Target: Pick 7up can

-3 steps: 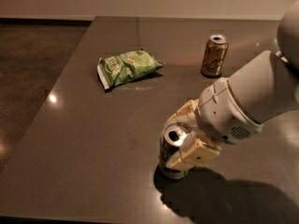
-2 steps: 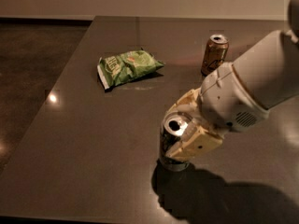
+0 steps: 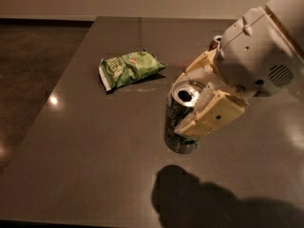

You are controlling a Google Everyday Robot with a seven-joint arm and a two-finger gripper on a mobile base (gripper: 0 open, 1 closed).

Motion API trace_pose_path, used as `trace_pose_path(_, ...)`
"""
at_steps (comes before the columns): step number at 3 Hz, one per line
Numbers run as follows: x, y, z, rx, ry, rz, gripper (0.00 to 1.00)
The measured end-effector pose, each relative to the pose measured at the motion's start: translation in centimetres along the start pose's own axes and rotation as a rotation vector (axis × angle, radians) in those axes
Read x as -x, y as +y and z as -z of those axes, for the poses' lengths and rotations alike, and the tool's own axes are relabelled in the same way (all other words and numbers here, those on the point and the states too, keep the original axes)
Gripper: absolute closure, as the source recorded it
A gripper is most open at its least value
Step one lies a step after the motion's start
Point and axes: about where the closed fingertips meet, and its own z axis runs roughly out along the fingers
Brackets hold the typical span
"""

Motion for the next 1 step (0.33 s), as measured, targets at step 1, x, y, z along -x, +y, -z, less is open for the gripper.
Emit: trace_pose_path(1, 0.11, 0.01, 0.11, -0.001, 0.0, 0.001, 1.0)
